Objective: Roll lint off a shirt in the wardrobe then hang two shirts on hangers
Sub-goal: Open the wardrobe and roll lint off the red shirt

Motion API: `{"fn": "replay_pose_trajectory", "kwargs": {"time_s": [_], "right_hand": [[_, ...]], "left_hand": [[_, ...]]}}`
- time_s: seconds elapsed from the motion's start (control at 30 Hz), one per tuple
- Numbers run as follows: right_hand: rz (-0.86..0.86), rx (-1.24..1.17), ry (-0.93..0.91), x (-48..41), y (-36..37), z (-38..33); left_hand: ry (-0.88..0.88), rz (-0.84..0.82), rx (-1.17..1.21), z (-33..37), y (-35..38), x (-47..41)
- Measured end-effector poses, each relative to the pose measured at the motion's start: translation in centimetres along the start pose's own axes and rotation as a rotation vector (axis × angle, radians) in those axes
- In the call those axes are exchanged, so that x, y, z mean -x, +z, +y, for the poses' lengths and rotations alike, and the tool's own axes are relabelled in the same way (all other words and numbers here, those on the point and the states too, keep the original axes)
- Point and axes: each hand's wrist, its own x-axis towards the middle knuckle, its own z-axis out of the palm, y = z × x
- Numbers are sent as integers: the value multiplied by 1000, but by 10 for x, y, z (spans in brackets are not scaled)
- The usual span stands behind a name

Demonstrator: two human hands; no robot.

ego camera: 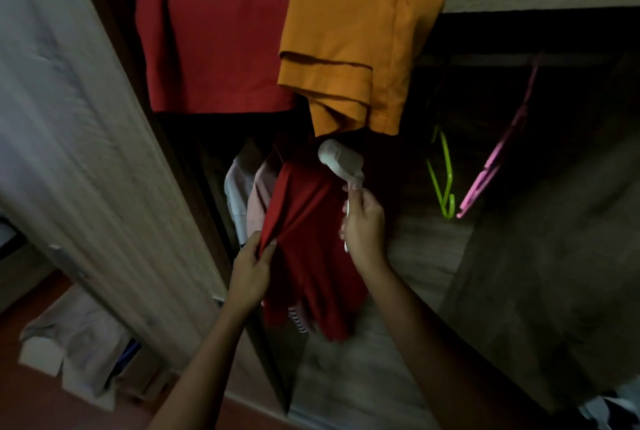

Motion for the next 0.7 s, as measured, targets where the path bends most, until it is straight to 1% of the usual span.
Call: {"fn": "replay_pose_trajectory", "kwargs": {"time_s": [0.07, 0.13, 0.17, 0.3, 0.37, 0.4, 0.47, 0.6, 0.63, 0.7], "right_hand": [[-25, -15, -42, 3, 13, 6], [-65, 57, -99, 23, 25, 28], [-104, 104, -99, 36, 28, 46], [-304, 281, 27, 84, 31, 118], [-361, 349, 48, 91, 29, 130], [-361, 347, 46, 88, 28, 128], [-294, 293, 20, 73, 27, 117], [-28, 189, -50, 17, 25, 71], [33, 140, -40, 2, 23, 58], [101, 11, 42, -23, 17, 36]], "left_hand": [[-7, 40, 42, 1, -7, -1], [-1, 76, 40, 5, -13, -2], [5, 97, 22, 6, -15, -2], [49, 227, -113, 8, -26, -3], [61, 272, -163, 11, -30, -3], [68, 289, -184, 13, -31, -3], [73, 314, -223, 18, -34, -2], [75, 358, -262, 27, -37, 0], [69, 367, -266, 29, -39, 1], [67, 383, -260, 30, -41, 1]]}}
